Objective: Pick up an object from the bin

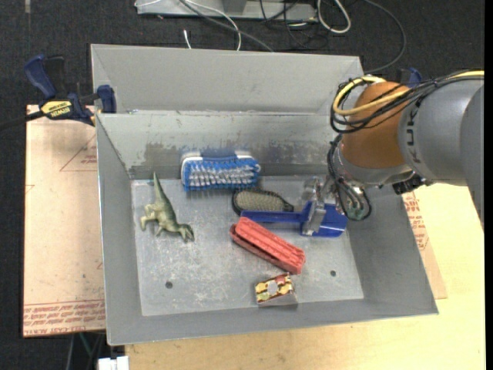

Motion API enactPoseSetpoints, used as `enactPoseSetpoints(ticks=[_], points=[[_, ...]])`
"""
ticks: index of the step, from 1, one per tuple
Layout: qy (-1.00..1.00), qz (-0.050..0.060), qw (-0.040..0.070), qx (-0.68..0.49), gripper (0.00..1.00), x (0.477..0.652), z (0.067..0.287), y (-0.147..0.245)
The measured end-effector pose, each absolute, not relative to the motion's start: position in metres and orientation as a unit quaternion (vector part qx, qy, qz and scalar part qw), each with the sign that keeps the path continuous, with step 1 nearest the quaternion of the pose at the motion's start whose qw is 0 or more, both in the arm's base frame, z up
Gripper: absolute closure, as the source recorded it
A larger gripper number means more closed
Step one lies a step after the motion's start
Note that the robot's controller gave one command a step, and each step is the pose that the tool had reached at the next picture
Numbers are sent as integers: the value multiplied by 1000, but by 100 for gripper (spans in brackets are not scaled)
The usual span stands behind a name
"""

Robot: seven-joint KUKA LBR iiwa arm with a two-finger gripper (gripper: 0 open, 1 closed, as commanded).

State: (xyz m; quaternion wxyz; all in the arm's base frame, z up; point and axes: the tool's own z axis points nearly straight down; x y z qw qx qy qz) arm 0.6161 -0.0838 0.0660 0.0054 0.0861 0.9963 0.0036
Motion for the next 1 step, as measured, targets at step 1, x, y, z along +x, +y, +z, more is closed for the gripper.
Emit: enactPoseSetpoints(ticks=[1], points=[[996,4,5,86,100,616,93,-84]])
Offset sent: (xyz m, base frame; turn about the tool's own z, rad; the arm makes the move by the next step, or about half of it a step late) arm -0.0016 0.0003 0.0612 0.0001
